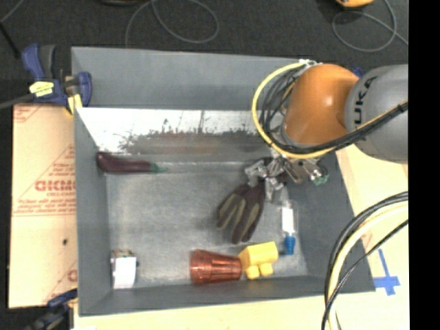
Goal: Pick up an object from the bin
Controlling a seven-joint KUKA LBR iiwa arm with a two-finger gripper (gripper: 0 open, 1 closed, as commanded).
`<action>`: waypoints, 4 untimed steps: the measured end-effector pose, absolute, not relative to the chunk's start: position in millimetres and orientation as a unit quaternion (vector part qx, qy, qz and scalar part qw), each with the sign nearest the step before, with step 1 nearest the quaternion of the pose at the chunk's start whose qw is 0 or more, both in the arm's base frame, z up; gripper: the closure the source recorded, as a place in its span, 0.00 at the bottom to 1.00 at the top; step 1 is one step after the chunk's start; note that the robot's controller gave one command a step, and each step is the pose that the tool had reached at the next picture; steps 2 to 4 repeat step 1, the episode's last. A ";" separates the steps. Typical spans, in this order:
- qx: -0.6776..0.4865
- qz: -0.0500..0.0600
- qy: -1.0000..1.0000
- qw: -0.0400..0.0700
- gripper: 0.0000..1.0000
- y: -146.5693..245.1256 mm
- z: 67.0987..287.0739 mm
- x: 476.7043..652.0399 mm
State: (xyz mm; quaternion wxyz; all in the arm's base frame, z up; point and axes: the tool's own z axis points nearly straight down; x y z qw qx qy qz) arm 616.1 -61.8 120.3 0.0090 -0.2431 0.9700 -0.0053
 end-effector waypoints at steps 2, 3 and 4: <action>-0.243 -0.007 0.970 0.012 1.00 -62.3 134.5 618.0; -0.243 -0.007 0.970 0.012 1.00 -62.3 134.5 618.0; -0.243 -0.007 0.970 0.012 1.00 -62.3 134.5 618.0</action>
Offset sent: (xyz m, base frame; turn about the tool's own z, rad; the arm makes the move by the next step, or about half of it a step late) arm 0.0000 0.0000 0.0384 0.0000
